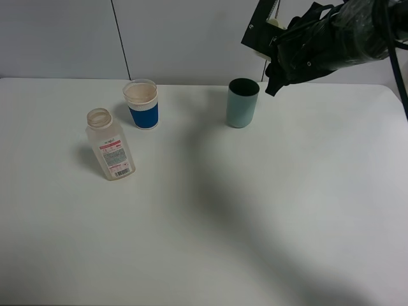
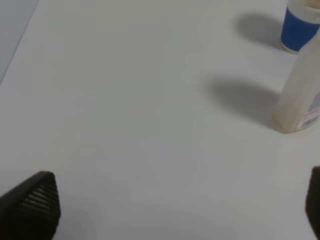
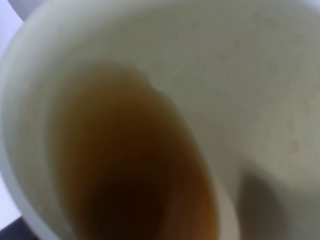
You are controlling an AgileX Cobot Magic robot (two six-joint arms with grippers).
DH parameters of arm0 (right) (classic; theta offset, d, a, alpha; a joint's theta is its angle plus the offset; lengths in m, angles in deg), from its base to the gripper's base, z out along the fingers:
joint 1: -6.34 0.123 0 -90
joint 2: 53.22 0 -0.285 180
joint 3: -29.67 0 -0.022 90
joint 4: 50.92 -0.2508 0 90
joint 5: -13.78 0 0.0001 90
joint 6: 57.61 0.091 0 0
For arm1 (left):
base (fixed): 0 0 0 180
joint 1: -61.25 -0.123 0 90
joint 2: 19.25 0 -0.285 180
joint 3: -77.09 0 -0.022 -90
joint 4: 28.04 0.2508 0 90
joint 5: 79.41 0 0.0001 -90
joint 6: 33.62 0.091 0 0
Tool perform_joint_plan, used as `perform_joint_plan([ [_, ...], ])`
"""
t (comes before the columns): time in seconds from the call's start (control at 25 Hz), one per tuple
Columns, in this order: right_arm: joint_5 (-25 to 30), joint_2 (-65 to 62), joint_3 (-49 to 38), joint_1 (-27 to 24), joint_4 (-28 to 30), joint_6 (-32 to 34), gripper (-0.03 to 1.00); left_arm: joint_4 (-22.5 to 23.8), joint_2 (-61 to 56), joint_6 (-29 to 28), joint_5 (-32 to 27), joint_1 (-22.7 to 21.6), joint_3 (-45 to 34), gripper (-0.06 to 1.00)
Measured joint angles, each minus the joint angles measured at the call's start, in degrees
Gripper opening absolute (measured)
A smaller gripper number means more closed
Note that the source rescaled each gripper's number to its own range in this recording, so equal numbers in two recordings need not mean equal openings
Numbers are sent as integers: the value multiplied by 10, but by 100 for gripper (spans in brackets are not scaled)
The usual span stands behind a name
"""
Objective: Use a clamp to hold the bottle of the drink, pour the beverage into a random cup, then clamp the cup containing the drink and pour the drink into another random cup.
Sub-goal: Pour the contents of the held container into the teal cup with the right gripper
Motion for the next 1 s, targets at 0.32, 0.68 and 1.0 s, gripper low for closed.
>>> perform_joint_plan([
  [0.32, 1, 0, 0, 0, 4, -19, 0, 0, 0, 0, 0, 0, 0, 100],
  [0.68, 11, 0, 0, 0, 4, -62, 0, 0, 0, 0, 0, 0, 0, 100],
  [1.0, 15, 0, 0, 0, 11, -85, 0, 0, 0, 0, 0, 0, 0, 100],
])
